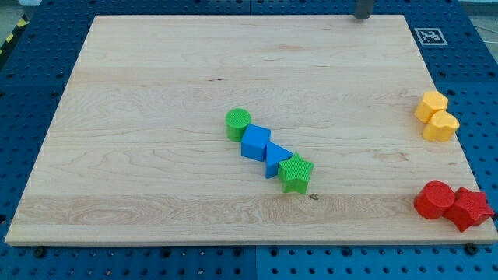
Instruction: Move your arm to the left of the yellow hexagon
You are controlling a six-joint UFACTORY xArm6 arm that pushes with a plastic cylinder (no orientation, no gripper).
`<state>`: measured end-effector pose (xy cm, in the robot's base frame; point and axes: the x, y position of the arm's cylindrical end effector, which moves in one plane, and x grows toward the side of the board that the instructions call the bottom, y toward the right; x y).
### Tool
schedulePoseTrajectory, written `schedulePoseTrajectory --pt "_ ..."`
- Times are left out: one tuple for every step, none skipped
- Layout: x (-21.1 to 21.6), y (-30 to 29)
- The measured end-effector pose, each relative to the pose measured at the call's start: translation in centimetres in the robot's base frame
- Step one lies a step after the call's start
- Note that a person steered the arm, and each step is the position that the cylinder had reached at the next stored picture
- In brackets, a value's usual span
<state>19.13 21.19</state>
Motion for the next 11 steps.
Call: schedulePoseTrajectory --pt "0.0 -0.2" --pt "0.0 -0.5" --pt "0.0 -0.8" --pt "0.0 -1.0" --pt "0.1 -1.3" --pt "0.0 -1.5" --pt "0.0 -1.8" --pt "0.0 -2.0" --pt "0.0 -2.2" --pt "0.0 -2.4" --pt "0.1 -2.6"
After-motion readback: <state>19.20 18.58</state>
